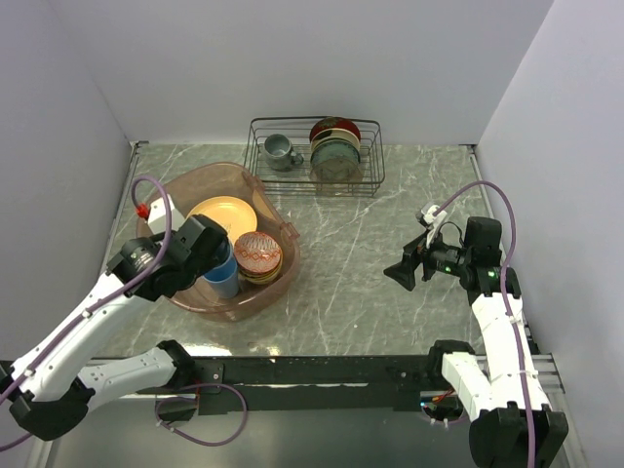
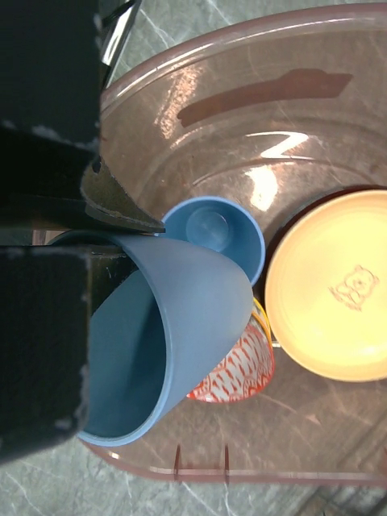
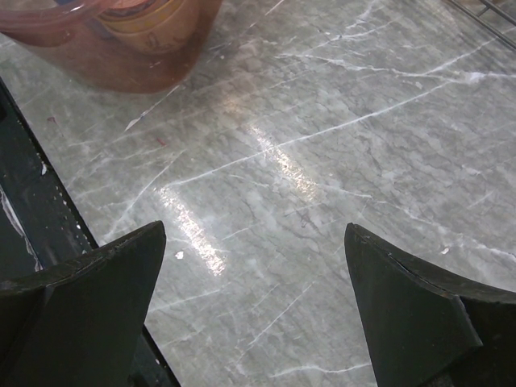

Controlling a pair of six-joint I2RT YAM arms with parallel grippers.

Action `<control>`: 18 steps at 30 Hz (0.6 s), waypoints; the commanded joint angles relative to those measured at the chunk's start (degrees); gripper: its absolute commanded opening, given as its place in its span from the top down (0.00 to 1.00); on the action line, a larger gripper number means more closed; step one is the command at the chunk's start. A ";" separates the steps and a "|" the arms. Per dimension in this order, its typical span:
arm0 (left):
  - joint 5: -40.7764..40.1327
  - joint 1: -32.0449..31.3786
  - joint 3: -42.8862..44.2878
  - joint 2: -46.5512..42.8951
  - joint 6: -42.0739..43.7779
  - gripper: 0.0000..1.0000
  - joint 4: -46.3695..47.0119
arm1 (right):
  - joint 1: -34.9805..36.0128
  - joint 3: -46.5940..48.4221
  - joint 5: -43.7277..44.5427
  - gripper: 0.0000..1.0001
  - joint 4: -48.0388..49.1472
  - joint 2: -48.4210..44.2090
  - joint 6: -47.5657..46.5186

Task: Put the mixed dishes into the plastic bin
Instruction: Place the cup in the plastic bin.

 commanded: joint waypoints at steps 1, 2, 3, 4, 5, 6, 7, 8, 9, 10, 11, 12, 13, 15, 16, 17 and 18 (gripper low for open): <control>2.75 1.94 -1.92 -1.12 0.72 0.99 2.08 | -0.37 0.87 -0.10 0.00 2.50 -0.16 0.40; 3.01 2.55 -2.27 -1.12 1.07 0.99 2.08 | -0.37 0.87 -0.10 0.00 2.50 -0.16 0.40; 3.28 2.90 -2.45 -1.03 1.25 0.99 2.08 | -0.28 0.79 -0.01 0.00 2.50 -0.16 0.31; 3.89 3.17 -2.62 -0.94 1.42 0.99 2.16 | -0.37 0.78 0.08 0.00 2.59 -0.16 0.31; 4.16 3.87 -2.80 -1.03 1.86 0.99 2.25 | -0.37 0.78 0.16 0.00 2.59 -0.16 0.40; 4.33 4.13 -2.97 -1.03 2.04 0.99 2.34 | -0.28 0.78 0.43 0.00 2.68 -0.16 0.40; 4.68 4.48 -3.06 -1.21 2.21 0.99 2.69 | -0.37 0.78 0.34 0.00 2.68 -0.07 0.40; 5.21 5.01 -3.32 -1.21 2.74 0.99 2.95 | -0.37 0.78 0.43 0.00 2.68 -0.07 0.40; 5.65 5.28 -3.59 -1.47 2.92 0.99 3.13 | -0.46 0.78 0.43 0.00 2.59 -0.07 0.40; 5.91 5.54 -3.85 -1.56 3.18 0.99 3.31 | -0.28 0.78 0.43 0.00 2.59 0.01 0.31; 6.53 5.98 -4.29 -1.65 3.44 0.99 3.74 | -0.37 0.78 0.43 0.00 2.59 -0.07 0.31; 6.71 6.16 -4.64 -1.73 3.62 0.99 4.01 | -0.28 0.78 0.43 0.00 2.59 -0.07 0.31; 6.97 6.51 -4.99 -1.73 3.80 0.99 4.27 | -0.37 0.78 0.43 0.00 2.59 -0.07 0.31; 7.50 6.95 -5.87 -1.91 4.24 0.99 4.98 | -0.28 0.78 0.43 0.00 2.50 -0.07 0.31; 7.76 7.38 -6.14 -1.91 4.32 0.99 5.15 | -0.28 0.78 0.43 0.00 2.59 -0.16 0.22; 7.85 7.56 -6.57 -2.00 4.67 0.99 5.33 | -0.37 0.78 0.43 0.00 2.50 -0.07 0.22; 8.11 7.82 -6.75 -2.00 4.85 0.99 5.76 | -0.37 0.78 0.43 0.00 2.50 -0.07 0.22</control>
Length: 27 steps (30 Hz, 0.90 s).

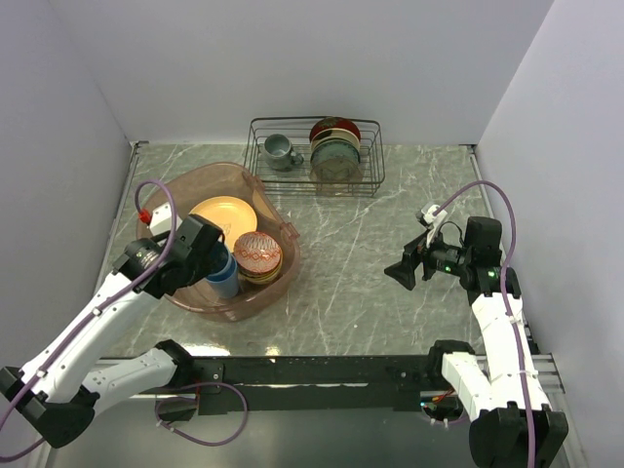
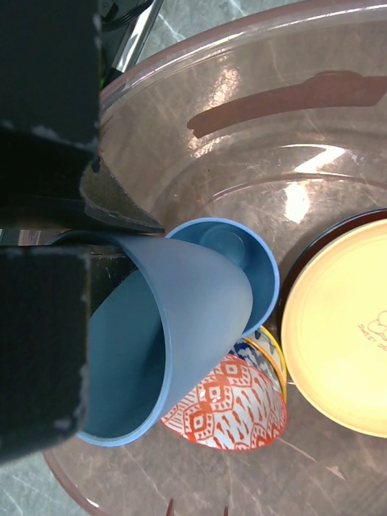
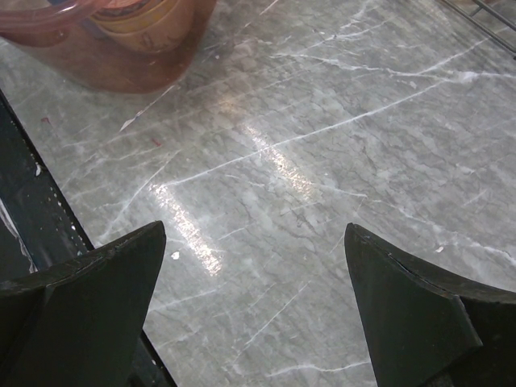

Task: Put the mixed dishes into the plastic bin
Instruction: Place the cup in the plastic bin.

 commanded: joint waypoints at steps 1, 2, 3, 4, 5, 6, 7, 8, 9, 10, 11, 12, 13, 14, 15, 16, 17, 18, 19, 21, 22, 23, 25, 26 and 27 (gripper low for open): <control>1.64 1.40 -0.81 -1.12 1.97 0.99 2.86 | -0.28 0.78 -0.18 0.00 2.26 -0.07 0.22; 1.73 1.66 -1.24 -1.12 2.14 0.99 3.04 | -0.37 0.78 -0.18 0.00 2.26 -0.07 0.22; 1.91 1.75 -1.42 -1.12 2.32 0.99 3.30 | -0.37 0.78 -0.18 0.00 2.17 -0.07 0.22; 1.91 2.19 -1.60 -1.12 2.67 0.99 3.30 | -0.37 0.78 -0.18 0.00 2.17 -0.07 0.22; 2.00 2.28 -2.04 -1.12 2.85 0.99 3.48 | -0.37 0.78 -0.18 0.00 2.17 -0.07 0.22; 2.26 2.54 -2.30 -1.12 3.02 0.99 3.74 | -0.37 0.78 -0.18 0.00 2.26 -0.07 0.31; 2.35 2.98 -2.56 -1.12 3.28 0.99 4.00 | -0.37 0.78 -0.10 0.00 2.17 -0.16 0.31; 2.61 3.16 -3.00 -1.12 3.46 0.99 4.18 | -0.28 0.70 -0.10 0.00 2.26 -0.16 0.22; 2.79 3.33 -3.27 -1.12 3.64 0.99 4.62 | -0.37 0.70 -0.10 0.00 2.17 -0.16 0.31; 3.14 3.77 -3.71 -1.12 3.90 0.99 4.71 | -0.37 0.70 -0.10 0.00 2.26 -0.25 0.22; 3.31 3.95 -3.97 -1.04 4.08 0.99 4.88 | -0.28 0.70 -0.10 0.00 2.17 -0.07 0.22; 3.58 4.04 -4.06 -1.04 4.25 0.99 5.14 | -0.37 0.70 -0.10 0.00 2.17 -0.16 0.22; 3.93 4.39 -4.50 -0.95 4.69 0.98 5.58 | -0.37 0.70 -0.10 0.00 2.17 -0.25 0.31; 4.19 4.48 -4.59 -0.86 4.87 0.97 5.76 | -0.37 0.70 -0.10 0.00 2.17 -0.07 0.22; 4.28 4.65 -4.76 -0.86 4.96 0.95 5.76 | -0.37 0.78 -0.10 0.00 2.17 -0.16 0.31; 4.46 4.83 -4.94 -0.77 5.13 0.93 5.94 | -0.28 0.70 -0.10 0.00 2.26 -0.16 0.22; 4.46 4.92 -5.03 -0.69 5.22 0.93 6.03 | -0.28 0.70 -0.10 0.00 2.17 -0.16 0.22; 4.46 5.09 -5.12 -0.68 5.31 0.93 6.03 | -0.37 0.70 -0.10 0.00 2.26 -0.16 0.31; 4.54 5.27 -5.29 -0.77 5.40 0.93 6.29 | -0.37 0.70 -0.10 0.00 2.17 -0.16 0.22; 4.55 5.62 -5.38 -0.77 5.57 0.93 6.38 | -0.37 0.70 -0.10 0.00 2.26 -0.16 0.31; 4.63 5.71 -5.47 -0.77 5.66 0.89 6.38 | -0.37 0.70 -0.10 0.00 2.17 -0.16 0.22; 4.63 5.88 -5.47 -0.69 5.75 0.88 6.55 | -0.37 0.70 -0.10 0.00 2.26 -0.33 0.22; 4.72 6.15 -5.82 -0.60 6.01 0.87 6.64 | -0.28 0.70 -0.10 0.00 2.26 -0.25 0.22; 4.81 6.24 -5.91 -0.51 6.10 0.85 6.90 | -0.37 0.70 -0.10 0.00 2.26 -0.25 0.14; 4.90 6.41 -5.91 -0.42 6.19 0.84 6.99 | -0.37 0.70 -0.10 0.00 2.17 -0.25 0.13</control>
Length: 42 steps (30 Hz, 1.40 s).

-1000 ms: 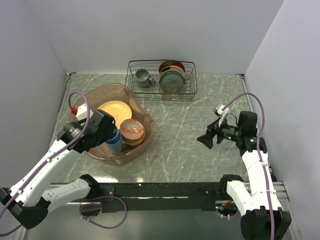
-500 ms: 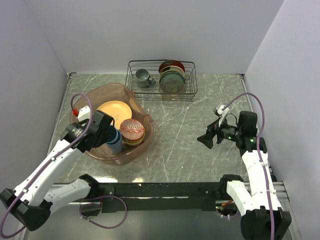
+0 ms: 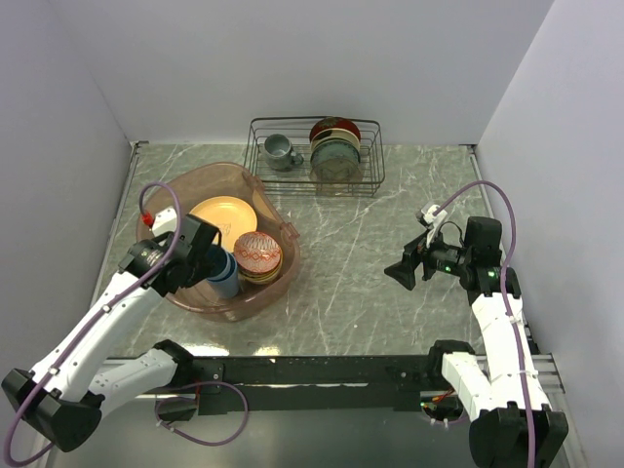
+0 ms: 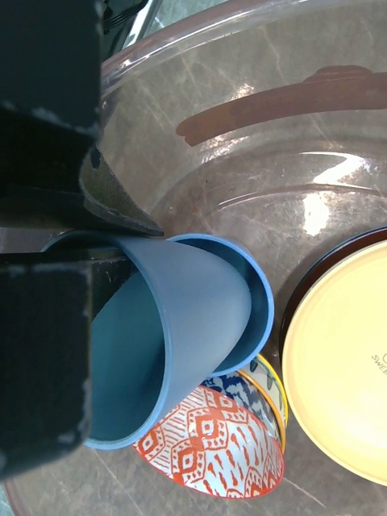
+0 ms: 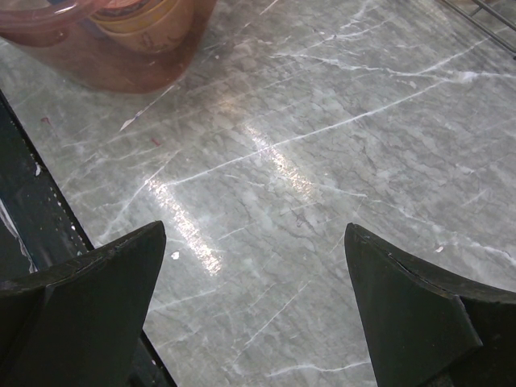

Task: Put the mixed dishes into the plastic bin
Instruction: Place the cup in the plastic bin.

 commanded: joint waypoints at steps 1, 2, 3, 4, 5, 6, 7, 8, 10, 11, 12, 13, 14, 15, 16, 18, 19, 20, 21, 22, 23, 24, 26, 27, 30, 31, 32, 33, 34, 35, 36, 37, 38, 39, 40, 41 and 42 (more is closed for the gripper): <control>0.81 0.77 -0.40 -0.38 1.03 0.82 2.10 | -0.37 0.70 -0.12 0.00 2.24 -0.33 0.13; 0.90 0.86 -0.49 -0.29 1.12 0.81 2.18 | -0.37 0.70 -0.12 0.00 2.15 -0.25 0.13; 0.90 0.95 -0.58 -0.29 1.20 0.79 2.27 | -0.37 0.70 -0.12 0.00 2.15 -0.25 0.13; 0.90 1.04 -0.58 -0.29 1.21 0.73 2.36 | -0.37 0.70 -0.12 0.00 2.15 -0.25 0.13; 0.90 1.21 -0.58 -0.20 1.29 0.70 2.36 | -0.37 0.70 -0.12 0.00 2.24 -0.25 0.22; 0.90 1.30 -0.40 -0.20 1.47 0.67 2.54 | -0.37 0.70 -0.12 0.00 2.24 -0.25 0.14; 0.90 1.48 -0.31 -0.20 1.47 0.59 2.45 | -0.37 0.70 -0.12 0.00 2.15 -0.25 0.22; 0.81 1.39 -0.23 -0.20 1.64 0.54 2.45 | -0.37 0.70 -0.12 0.00 2.06 -0.25 0.14; 0.55 1.65 0.39 -0.12 1.82 0.44 2.36 | -0.46 0.70 -0.12 0.00 2.15 -0.16 0.22; 0.55 1.74 0.65 -0.11 1.91 0.42 2.36 | -0.37 0.70 -0.12 0.00 2.06 -0.16 0.14; 0.55 1.83 1.18 -0.03 2.00 0.39 2.27 | -0.37 0.70 -0.12 0.00 2.15 -0.25 0.22; 0.46 1.83 1.44 0.06 2.17 0.36 2.36 | -0.28 0.70 -0.12 0.00 2.06 -0.25 0.14; 0.46 1.83 1.71 0.06 2.17 0.35 2.36 | -0.28 0.70 -0.12 0.00 2.06 -0.25 0.13; 0.46 2.00 2.23 0.06 2.35 0.35 2.36 | -0.37 0.70 -0.12 0.00 2.06 -0.25 0.13; 0.37 1.92 2.41 0.06 2.43 0.34 2.36 | -0.37 0.70 -0.03 0.00 2.06 -0.25 0.05; 0.28 2.00 3.11 0.06 2.78 0.32 2.54 | -0.37 0.70 -0.03 0.00 2.06 -0.33 0.05; 0.37 2.00 3.29 -0.03 3.05 0.31 2.80 | -0.37 0.70 -0.03 0.00 2.06 -0.25 0.05; 0.37 2.00 3.47 -0.03 3.22 0.31 2.89 | -0.37 0.70 -0.03 0.00 2.15 -0.25 0.05; 0.46 2.00 3.81 -0.03 3.49 0.29 2.98 | -0.37 0.70 -0.03 0.00 2.06 -0.33 0.05; 0.55 2.00 3.99 -0.03 3.75 0.29 3.15 | -0.37 0.70 -0.03 0.00 2.15 -0.25 0.13; 0.81 2.00 4.17 -0.03 3.93 0.28 3.41 | -0.37 0.70 -0.03 0.00 2.15 -0.25 0.13; 0.98 2.00 4.43 -0.11 4.45 0.26 3.59 | -0.28 0.70 -0.03 0.00 2.24 -0.25 0.05; 1.68 2.00 4.61 -0.20 5.50 0.24 4.55 | -0.37 0.70 -0.03 0.00 2.15 -0.25 0.13; 2.30 2.00 4.70 -0.38 6.12 0.18 5.17 | -0.37 0.70 0.06 0.00 2.06 -0.33 0.05; 6.25 2.01 4.17 -2.22 9.19 0.06 9.54 | -0.37 0.61 0.06 0.00 2.24 -0.34 0.13; 7.48 2.09 4.00 -3.27 10.16 0.03 10.70 | -0.37 0.61 0.06 0.00 2.24 -0.42 0.13; 8.19 2.09 3.99 -3.80 11.56 0.01 11.41 | -0.37 0.61 0.06 0.00 2.24 -0.34 0.13; 9.76 2.01 3.91 -4.33 12.62 0.01 12.98 | -0.37 0.61 0.06 0.00 2.24 -0.34 0.05; 10.56 2.09 3.91 -5.46 13.59 0.01 13.78 | -0.28 0.61 0.14 0.00 2.24 -0.34 0.13; 11.26 2.09 3.82 -6.00 15.16 0.01 14.66 | -0.37 0.61 0.15 0.00 2.33 -0.34 0.13; 12.57 2.09 3.82 -6.61 15.79 0.01 15.36 | -0.37 0.52 0.15 0.00 2.24 -0.34 0.22; 13.02 2.09 3.73 -7.75 16.40 0.01 16.85 | -0.37 0.52 0.15 0.00 2.33 -0.34 0.14; 13.72 2.01 3.56 -8.28 17.54 0.01 17.56 | -0.28 0.52 0.23 0.00 2.33 -0.34 0.13; 14.08 2.09 3.55 -8.90 17.90 0.01 18.18 | -0.28 0.52 0.23 0.00 2.33 -0.34 0.13; 14.86 2.09 3.55 -9.77 18.17 0.01 19.14 | -0.28 0.52 0.23 0.00 2.41 -0.25 0.22; 15.31 2.01 3.47 -10.22 18.69 0.01 19.58 | -0.37 0.52 0.32 0.00 2.50 -0.33 0.31; 15.75 2.00 3.38 -10.57 19.04 0.01 20.02 | -0.37 0.52 0.32 0.00 2.50 -0.25 0.22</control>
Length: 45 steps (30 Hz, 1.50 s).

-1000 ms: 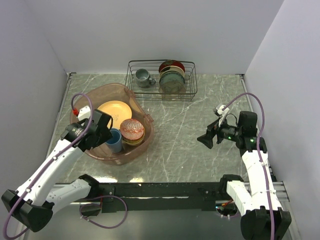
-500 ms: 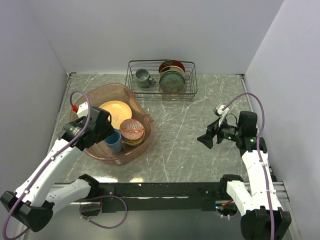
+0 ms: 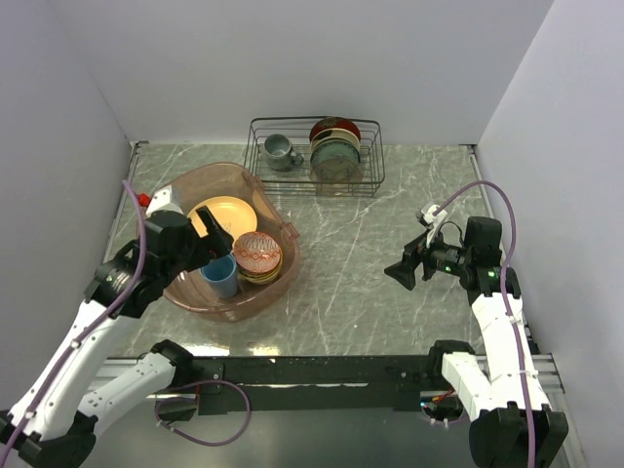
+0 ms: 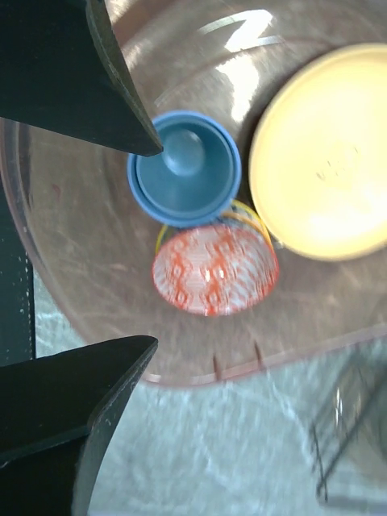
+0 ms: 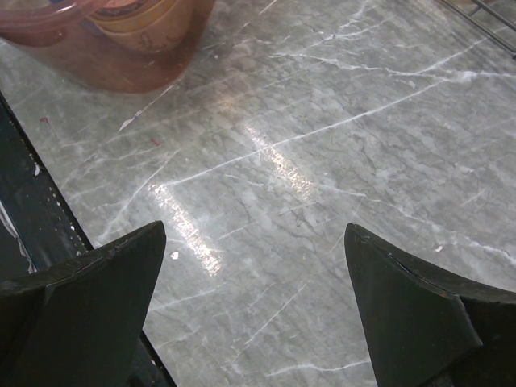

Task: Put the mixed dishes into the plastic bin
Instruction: Reset both arms

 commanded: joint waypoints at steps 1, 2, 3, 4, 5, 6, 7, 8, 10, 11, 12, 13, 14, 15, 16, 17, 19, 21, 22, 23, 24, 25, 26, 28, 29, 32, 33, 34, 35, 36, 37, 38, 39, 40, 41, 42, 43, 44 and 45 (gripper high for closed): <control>4.78 0.19 1.00 -2.83 4.29 0.01 6.17 | -0.37 0.43 0.30 0.00 2.48 -0.33 0.22; 5.04 0.28 1.00 -3.27 4.56 0.01 6.52 | -0.28 0.52 0.39 0.00 2.57 -0.42 0.40; 5.22 0.28 1.00 -3.98 4.65 0.00 6.87 | -0.28 0.43 0.39 0.00 2.57 -0.42 0.31; 5.31 0.28 1.00 -4.42 4.73 0.01 7.14 | -0.37 0.43 0.48 0.00 2.66 -0.42 0.40; 5.48 0.19 1.00 -4.86 5.00 0.01 7.75 | -0.37 0.43 0.56 0.00 2.57 -0.42 0.40; 5.57 0.28 1.00 -5.64 5.08 0.01 8.02 | -0.37 0.43 0.56 0.00 2.66 -0.42 0.40; 5.57 0.28 1.00 -6.00 5.17 0.01 8.28 | -0.37 0.43 0.65 0.00 2.74 -0.42 0.40; 5.75 0.28 1.08 -6.44 5.35 0.01 8.80 | -0.37 0.43 0.65 0.00 2.75 -0.42 0.40; 6.01 0.19 1.17 -7.41 5.61 0.01 9.42 | -0.37 0.34 0.74 0.00 2.83 -0.51 0.49; 6.27 0.19 1.17 -7.76 5.61 0.01 9.60 | -0.46 0.34 0.83 0.00 2.83 -0.51 0.49; 6.28 0.19 1.17 -8.02 5.70 0.01 10.04 | -0.37 0.34 0.83 0.00 2.92 -0.51 0.57; 6.36 0.19 1.17 -8.20 5.79 0.01 10.13 | -0.46 0.34 0.91 0.00 3.01 -0.60 0.57; 6.37 0.28 1.26 -8.38 5.96 0.01 10.30 | -0.46 0.26 1.00 0.00 3.01 -0.69 0.57; 6.28 0.19 1.35 -8.55 5.96 0.01 10.56 | -0.46 0.26 1.09 0.00 3.10 -0.69 0.57; 6.10 0.28 1.35 -8.73 6.05 0.01 10.57 | -0.46 0.26 1.18 0.00 3.10 -0.77 0.66; 5.84 0.19 1.52 -8.82 6.14 0.00 10.57 | -0.54 0.26 1.27 0.00 3.10 -0.86 0.66; 5.23 0.28 1.70 -9.26 6.32 0.01 10.65 | -0.81 0.26 1.44 0.00 3.18 -1.12 0.84; 4.70 0.28 1.87 -10.04 6.67 0.01 10.92 | -1.16 0.26 1.62 0.00 3.36 -1.39 0.92; 4.43 0.19 1.96 -10.31 6.93 0.01 11.18 | -1.60 0.26 1.62 0.00 3.36 -1.74 1.01; 4.26 0.28 2.14 -10.57 7.11 0.01 11.27 | -1.86 0.26 1.62 0.00 3.45 -1.92 1.19; 3.99 0.19 2.31 -10.92 7.37 0.01 11.27 | -2.12 0.26 1.53 0.00 3.54 -2.00 1.54; 3.38 0.19 2.49 -11.19 7.89 0.01 11.27 | -2.74 0.26 1.53 0.00 3.54 -2.35 1.63; 2.94 0.19 2.66 -11.28 8.16 0.01 11.18 | -3.09 0.26 1.44 0.00 3.71 -2.53 1.80; 1.37 0.28 3.02 -11.80 8.77 0.01 10.92 | -3.62 0.34 1.62 0.00 3.89 -3.14 2.15; 0.66 0.19 3.37 -11.98 8.86 0.01 10.57 | -4.06 0.61 1.79 0.00 3.89 -3.32 2.33; -1.36 0.19 3.63 -12.42 9.57 0.01 10.13 | -4.41 1.48 3.02 0.00 4.15 -3.85 2.86; -1.89 0.28 3.63 -12.77 9.74 0.01 10.04 | -4.50 1.75 3.29 0.00 3.98 -3.94 2.95; -2.24 0.28 3.55 -13.12 10.00 0.01 10.04 | -4.50 2.19 3.64 0.00 3.63 -4.03 2.95; -2.86 0.19 3.46 -13.38 10.18 0.01 10.04 | -4.59 3.41 4.42 0.00 3.45 -4.03 2.95; -3.12 0.28 3.37 -13.82 10.36 0.01 10.21 | -4.59 4.12 4.78 0.00 3.10 -4.03 3.12; -3.39 0.19 3.28 -14.09 10.71 0.01 10.30 | -4.59 4.82 5.13 0.00 2.75 -3.94 3.30; -3.65 0.19 3.11 -14.26 10.80 0.01 10.39 | -4.59 6.57 5.66 0.00 2.57 -3.94 3.56; -4.26 0.28 3.02 -14.61 10.89 0.01 10.65 | -4.59 7.37 6.53 0.00 2.57 -3.85 3.91; -4.53 0.19 2.93 -14.79 11.15 0.01 10.83 | -4.59 8.25 6.98 0.00 2.48 -3.85 4.70; -4.88 0.19 3.02 -14.97 11.32 0.01 10.83 | -4.68 9.91 7.33 0.00 2.48 -3.94 4.97; -5.49 0.28 2.93 -15.23 11.50 0.01 10.92 | -4.59 10.71 8.11 0.00 2.57 -3.85 6.01; -5.85 0.28 2.93 -15.23 11.94 0.01 11.09 | -4.68 11.59 8.56 0.00 2.83 -3.94 6.63; -6.20 0.28 3.02 -15.41 12.20 0.01 11.18 | -4.68 13.07 9.17 0.00 3.01 -3.94 7.25; -6.64 0.19 3.11 -15.50 12.55 0.01 11.18 | -4.68 13.78 10.13 0.00 3.27 -3.94 8.91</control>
